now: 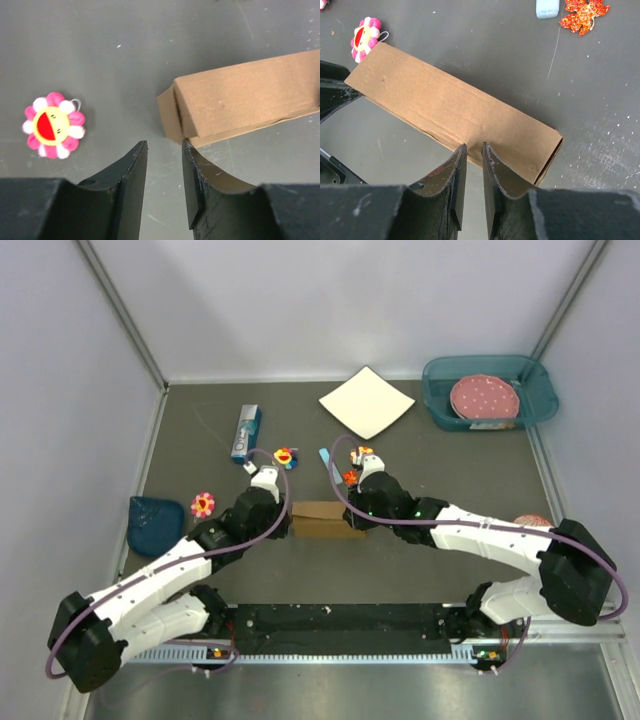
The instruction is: Fold the paper box
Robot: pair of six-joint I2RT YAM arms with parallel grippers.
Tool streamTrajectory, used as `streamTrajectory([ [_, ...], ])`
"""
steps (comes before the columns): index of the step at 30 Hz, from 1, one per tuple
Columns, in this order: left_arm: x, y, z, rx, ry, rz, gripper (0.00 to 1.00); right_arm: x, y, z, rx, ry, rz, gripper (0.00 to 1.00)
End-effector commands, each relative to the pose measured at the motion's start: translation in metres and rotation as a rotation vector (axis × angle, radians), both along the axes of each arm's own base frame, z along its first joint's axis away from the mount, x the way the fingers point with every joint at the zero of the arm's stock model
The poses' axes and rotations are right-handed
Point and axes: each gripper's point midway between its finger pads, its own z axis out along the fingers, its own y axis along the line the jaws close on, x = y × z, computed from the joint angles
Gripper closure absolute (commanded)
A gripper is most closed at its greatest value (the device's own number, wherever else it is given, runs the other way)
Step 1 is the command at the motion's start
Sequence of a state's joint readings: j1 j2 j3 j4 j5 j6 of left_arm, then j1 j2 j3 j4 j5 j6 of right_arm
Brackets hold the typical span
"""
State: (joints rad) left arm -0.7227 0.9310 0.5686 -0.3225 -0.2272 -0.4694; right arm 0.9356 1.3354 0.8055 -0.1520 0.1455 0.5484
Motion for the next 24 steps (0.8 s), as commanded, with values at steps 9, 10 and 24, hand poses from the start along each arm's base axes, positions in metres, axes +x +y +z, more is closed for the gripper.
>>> streamTrajectory([
  [9, 0.008, 0.018, 0.071, -0.014, -0.128, 0.076, 0.62, -0.014, -0.021, -0.047, -0.145, 0.085, -0.006, 0.81],
  [10, 0.009, 0.014, 0.081, -0.053, -0.157, 0.065, 0.62, -0.014, -0.022, -0.048, -0.146, 0.086, -0.004, 0.81],
  [24, 0.024, -0.045, 0.102, -0.536, -0.258, -0.130, 1.00, -0.022, -0.024, -0.053, -0.139, 0.108, 0.016, 0.85],
])
